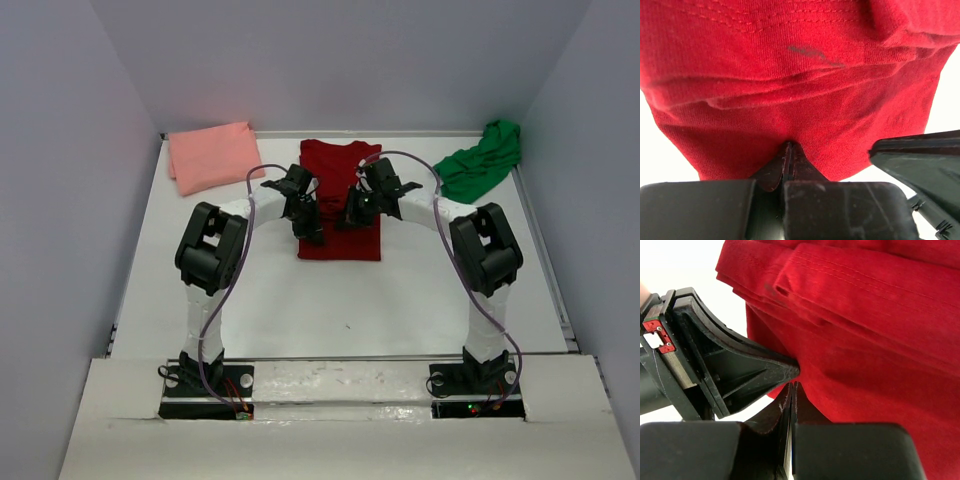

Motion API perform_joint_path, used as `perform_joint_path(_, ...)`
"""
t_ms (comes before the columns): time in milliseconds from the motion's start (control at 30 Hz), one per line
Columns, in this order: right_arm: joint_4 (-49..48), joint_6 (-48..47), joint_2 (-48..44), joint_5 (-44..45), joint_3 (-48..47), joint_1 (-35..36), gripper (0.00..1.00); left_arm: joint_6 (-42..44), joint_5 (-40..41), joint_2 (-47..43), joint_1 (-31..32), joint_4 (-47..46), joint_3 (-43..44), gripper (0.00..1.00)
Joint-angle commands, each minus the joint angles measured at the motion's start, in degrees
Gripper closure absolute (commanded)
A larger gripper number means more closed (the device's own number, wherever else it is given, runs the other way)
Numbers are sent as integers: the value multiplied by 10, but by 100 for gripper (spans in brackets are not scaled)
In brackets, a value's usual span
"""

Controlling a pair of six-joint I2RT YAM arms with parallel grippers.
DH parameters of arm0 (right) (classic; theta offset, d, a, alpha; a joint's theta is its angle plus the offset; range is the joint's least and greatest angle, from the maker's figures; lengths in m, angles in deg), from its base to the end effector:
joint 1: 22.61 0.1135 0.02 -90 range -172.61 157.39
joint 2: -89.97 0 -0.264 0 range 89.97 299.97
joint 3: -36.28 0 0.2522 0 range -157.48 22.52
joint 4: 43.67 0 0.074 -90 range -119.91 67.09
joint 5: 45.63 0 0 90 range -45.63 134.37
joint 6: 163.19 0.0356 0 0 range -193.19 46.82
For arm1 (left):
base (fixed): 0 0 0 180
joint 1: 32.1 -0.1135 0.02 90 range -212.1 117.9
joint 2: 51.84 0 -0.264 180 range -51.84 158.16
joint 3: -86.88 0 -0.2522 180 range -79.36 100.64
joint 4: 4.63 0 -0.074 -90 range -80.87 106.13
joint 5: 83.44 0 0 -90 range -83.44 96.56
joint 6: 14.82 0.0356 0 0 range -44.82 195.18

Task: Fold and stack the t-shirts
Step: Fold the tshirt

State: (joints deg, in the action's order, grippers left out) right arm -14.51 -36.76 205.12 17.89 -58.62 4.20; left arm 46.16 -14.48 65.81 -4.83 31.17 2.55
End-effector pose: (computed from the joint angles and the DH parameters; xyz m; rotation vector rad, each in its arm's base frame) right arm 0.3835 0.2116 0.1848 -0.0074 2.5969 1.0199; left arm 0.3795 -0.2100 0.1622 0.1036 2.7039 -0.8105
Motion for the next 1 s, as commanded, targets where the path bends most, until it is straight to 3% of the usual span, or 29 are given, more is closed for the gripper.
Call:
perform_joint_path(0, -23, -41, 13, 28, -30, 20, 100, 19, -7, 14, 2, 13, 22, 100)
perform_joint_path(600, -21, -65, 71, 120, -65, 38, 100, 35, 2, 14, 2, 41, 34, 100)
perform_joint_path(967, -13, -82, 139, 178, -173, 38, 100, 35, 3, -7, 2, 35, 2, 100)
